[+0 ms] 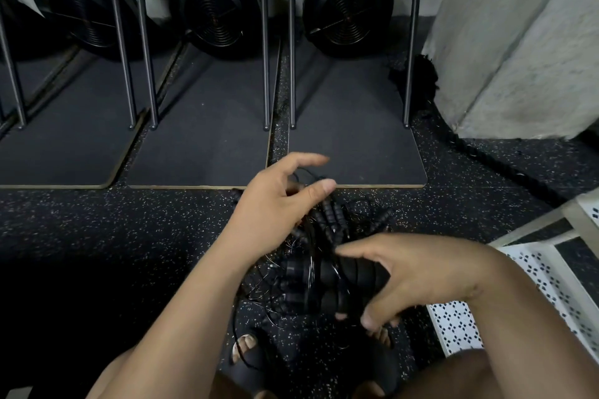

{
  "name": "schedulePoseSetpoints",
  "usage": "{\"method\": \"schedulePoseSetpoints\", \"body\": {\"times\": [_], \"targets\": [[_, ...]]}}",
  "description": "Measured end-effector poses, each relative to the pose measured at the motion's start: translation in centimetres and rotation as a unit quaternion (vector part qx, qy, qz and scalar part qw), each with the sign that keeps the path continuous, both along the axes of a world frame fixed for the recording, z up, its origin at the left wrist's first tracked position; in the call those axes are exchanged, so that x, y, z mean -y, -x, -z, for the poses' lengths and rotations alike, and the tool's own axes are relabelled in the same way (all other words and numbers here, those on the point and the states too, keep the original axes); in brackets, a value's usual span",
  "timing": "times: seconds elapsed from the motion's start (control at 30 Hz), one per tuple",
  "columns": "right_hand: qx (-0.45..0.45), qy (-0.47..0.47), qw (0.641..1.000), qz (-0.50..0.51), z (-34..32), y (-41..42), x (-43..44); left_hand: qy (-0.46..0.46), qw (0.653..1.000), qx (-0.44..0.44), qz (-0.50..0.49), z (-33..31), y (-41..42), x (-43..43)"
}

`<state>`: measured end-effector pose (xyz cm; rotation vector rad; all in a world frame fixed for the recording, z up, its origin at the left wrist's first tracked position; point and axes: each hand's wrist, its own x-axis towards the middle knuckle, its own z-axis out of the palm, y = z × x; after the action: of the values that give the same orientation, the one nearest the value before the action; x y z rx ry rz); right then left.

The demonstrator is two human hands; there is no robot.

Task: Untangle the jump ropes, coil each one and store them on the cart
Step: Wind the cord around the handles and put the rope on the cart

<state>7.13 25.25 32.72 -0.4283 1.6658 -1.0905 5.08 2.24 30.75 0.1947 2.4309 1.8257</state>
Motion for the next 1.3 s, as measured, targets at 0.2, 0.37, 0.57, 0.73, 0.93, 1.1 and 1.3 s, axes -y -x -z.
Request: {"method": "schedulePoseSetpoints", "body": {"times": [0.2, 0.37, 0.57, 0.73, 0.93, 1.1, 1.3], "targets": [[0.005, 0.248, 0.963, 0.105, -1.1, 0.0, -0.2, -0.112, 0.993, 0.039, 0.012, 0.4, 0.0, -0.6], [-0.048, 0.272, 0.903, 0.328, -1.1, 0.6, 0.3, -0.035, 0.999, 0.034, -0.016, 1.1, 0.2, -1.4], [-0.178, 0.084, 0.845, 0.497, 1.0, 1.7, 0.6, 0.013, 1.000, 0.026, 0.003, 1.4, -0.2, -1.8], [-0.236, -0.055, 0.874, 0.422, 2.0, 1.7, 0.3, 0.054, 0.998, 0.004, 0.011, 1.3, -0.4, -1.9], [-0.165, -0.148, 0.948, 0.228, 2.5, 1.2, 0.3, 0.115, 0.993, -0.019, 0.007, 1.0, -0.2, -1.0], [-0.012, -0.077, 0.996, 0.035, 0.5, 0.1, 0.1, 0.122, 0.992, -0.027, 0.024, 0.3, -0.3, -0.5], [0.045, 0.174, 0.983, 0.044, -1.3, 0.0, -0.5, -0.042, 0.998, 0.031, 0.036, 0.3, 0.3, -0.7]]}}
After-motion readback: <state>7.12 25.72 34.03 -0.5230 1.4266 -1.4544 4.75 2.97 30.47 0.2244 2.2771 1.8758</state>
